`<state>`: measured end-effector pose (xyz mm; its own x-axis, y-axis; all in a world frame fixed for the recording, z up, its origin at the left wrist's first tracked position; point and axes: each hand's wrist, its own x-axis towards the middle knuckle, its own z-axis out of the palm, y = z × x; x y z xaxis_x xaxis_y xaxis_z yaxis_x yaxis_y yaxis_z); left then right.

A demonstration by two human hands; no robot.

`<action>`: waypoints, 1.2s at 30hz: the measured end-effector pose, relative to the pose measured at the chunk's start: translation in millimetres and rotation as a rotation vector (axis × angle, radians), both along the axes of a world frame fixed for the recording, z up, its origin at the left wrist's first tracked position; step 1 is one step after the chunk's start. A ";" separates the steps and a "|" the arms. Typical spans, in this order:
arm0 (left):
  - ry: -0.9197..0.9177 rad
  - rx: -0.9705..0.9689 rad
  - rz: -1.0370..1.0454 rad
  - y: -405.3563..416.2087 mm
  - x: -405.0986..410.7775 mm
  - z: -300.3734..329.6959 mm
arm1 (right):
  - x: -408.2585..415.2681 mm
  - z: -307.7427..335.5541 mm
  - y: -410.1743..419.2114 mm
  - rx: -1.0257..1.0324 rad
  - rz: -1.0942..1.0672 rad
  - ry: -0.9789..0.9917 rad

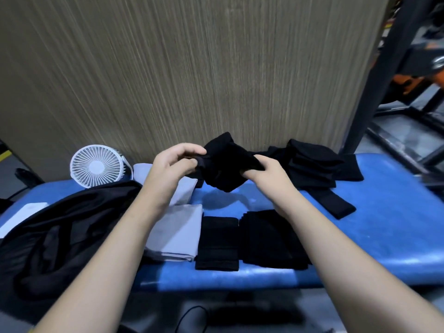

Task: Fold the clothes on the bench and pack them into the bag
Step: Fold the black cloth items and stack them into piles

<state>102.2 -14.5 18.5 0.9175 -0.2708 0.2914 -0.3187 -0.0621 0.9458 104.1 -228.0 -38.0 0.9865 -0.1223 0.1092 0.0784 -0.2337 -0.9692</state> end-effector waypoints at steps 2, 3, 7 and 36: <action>0.060 -0.068 -0.008 -3.9 -1.6 -10.1 | -9.6 9.0 -8.4 0.127 0.070 -0.010; 0.067 -0.069 0.004 -7.1 -2.5 -16.4 | -15.5 13.6 -11.4 0.196 0.123 -0.010; 0.107 -0.035 -0.017 -28.2 -12.5 -36.7 | -34.9 21.8 -16.7 0.395 0.289 0.039; 0.186 -0.037 0.076 -56.0 -17.7 -51.7 | -62.2 16.1 -50.5 0.036 0.022 -0.066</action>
<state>84.5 -70.4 -33.2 0.9737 -0.1914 0.1238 -0.1343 -0.0430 0.9900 41.8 -278.4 -21.9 0.9797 -0.1053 0.1705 0.1476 -0.1961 -0.9694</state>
